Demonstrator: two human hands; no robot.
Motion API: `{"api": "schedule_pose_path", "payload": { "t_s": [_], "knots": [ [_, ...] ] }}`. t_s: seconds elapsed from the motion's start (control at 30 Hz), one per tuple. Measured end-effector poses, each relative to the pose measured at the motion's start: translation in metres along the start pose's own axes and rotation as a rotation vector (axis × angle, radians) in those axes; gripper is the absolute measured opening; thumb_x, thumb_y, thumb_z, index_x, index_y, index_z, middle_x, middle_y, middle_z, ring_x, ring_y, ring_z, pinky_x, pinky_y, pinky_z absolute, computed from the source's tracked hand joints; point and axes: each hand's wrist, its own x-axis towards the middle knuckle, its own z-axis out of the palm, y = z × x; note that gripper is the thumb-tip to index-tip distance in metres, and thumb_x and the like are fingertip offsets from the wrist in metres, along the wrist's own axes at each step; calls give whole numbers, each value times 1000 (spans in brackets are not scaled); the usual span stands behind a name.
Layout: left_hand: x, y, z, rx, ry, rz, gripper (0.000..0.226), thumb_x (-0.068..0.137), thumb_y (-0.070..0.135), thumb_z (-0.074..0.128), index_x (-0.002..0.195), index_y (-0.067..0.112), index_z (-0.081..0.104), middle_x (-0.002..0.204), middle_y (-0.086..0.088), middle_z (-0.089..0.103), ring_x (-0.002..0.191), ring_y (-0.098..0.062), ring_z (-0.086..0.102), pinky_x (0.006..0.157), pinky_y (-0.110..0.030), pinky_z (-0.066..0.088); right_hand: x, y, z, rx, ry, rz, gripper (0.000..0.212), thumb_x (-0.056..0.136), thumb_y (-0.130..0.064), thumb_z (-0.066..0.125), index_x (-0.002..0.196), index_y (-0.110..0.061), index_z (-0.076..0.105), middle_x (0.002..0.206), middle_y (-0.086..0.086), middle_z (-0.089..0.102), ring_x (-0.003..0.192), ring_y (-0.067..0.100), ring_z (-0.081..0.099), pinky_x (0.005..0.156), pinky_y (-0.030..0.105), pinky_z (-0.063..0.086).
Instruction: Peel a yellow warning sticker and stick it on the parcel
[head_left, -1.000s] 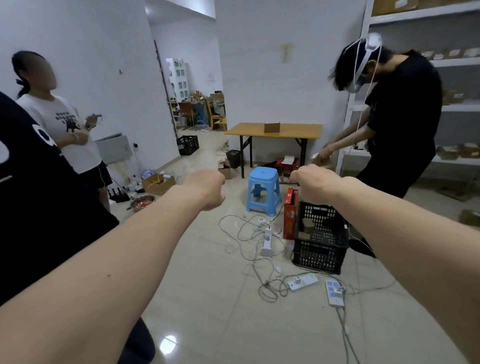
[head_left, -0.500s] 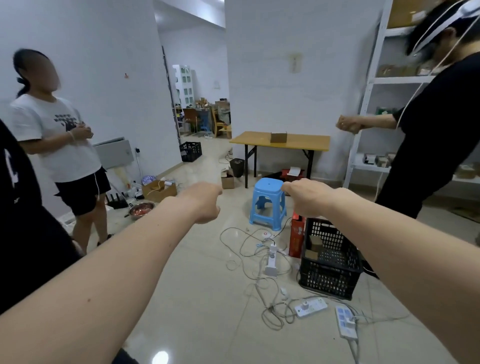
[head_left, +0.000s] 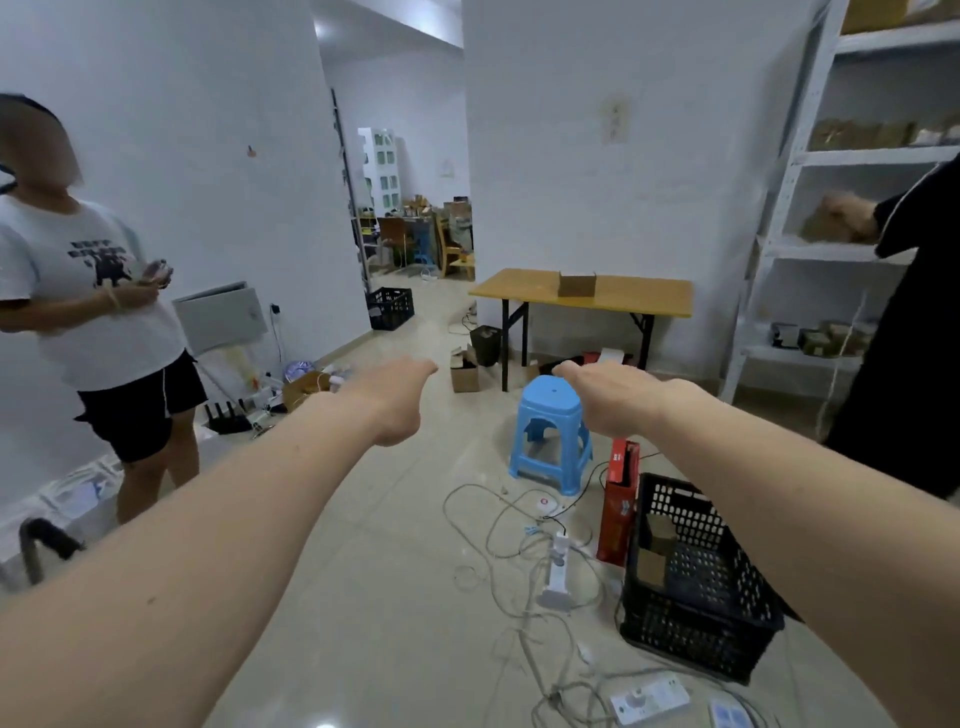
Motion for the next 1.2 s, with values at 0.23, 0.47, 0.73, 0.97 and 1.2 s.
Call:
{"api": "schedule_pose_path", "payload": {
  "t_s": [0.23,0.47,0.73,0.97,1.2],
  "knots": [
    [93,-30,19,23,-55,11,67,80,-6,38,140,23,35,143,-8,42,130,-27,40,102,-41,42,94,21,18,29,-47,-5,32,89,-8,49,120,-16,44,99,6,63,89,24,60,77,42,54],
    [200,-97,44,-20,-104,-5,59,85,2,43,138,25,38,141,-6,45,128,-26,43,103,-37,37,206,25,31,35,-94,102,43,89,-7,42,130,-21,44,115,5,61,102,26,59,88,44,51],
    [344,-198,42,6,-108,-17,55,86,10,45,137,26,39,141,-5,46,123,-25,48,94,-34,44,360,-7,5,69,-135,184,47,86,2,38,130,-11,49,124,13,58,108,30,58,89,39,51],
    [448,-238,57,6,-117,31,54,87,16,47,139,25,37,141,-6,45,122,-27,48,97,-37,46,460,-8,27,137,-182,223,52,88,0,36,137,-16,40,134,13,52,118,31,52,97,42,47],
    [552,-271,76,14,-130,79,50,88,19,51,137,24,41,139,-6,47,123,-26,47,98,-36,44,565,17,45,129,-193,263,47,88,0,38,132,-13,46,127,13,56,112,31,55,95,43,49]
  ]
}}
